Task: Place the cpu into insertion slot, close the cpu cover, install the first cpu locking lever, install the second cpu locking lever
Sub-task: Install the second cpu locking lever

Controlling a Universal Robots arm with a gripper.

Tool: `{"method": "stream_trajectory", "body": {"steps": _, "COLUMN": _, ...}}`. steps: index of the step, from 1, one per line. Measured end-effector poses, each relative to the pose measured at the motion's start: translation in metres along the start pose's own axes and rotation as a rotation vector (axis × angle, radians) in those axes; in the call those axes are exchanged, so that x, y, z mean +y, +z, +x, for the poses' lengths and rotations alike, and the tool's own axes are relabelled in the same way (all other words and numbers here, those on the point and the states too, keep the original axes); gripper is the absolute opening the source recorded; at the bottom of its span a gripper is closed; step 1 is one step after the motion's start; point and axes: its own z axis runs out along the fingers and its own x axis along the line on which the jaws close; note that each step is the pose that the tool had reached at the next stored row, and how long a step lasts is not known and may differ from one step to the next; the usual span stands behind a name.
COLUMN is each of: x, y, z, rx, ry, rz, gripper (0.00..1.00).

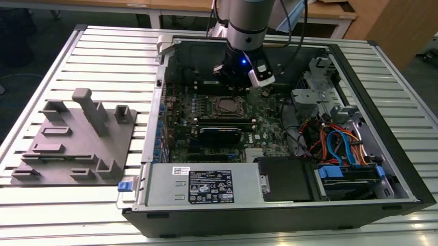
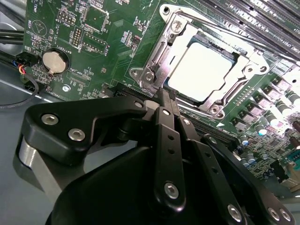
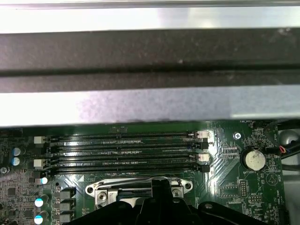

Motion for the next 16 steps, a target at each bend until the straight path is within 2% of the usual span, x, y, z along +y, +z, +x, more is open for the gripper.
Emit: {"method": "stream_trajectory", "body": {"steps": 16, "x": -0.0014, "y": -0.0022, "z": -0.0001, "rx": 0.0, "ry": 0.0, "rz": 0.0, "gripper": 0.1}}
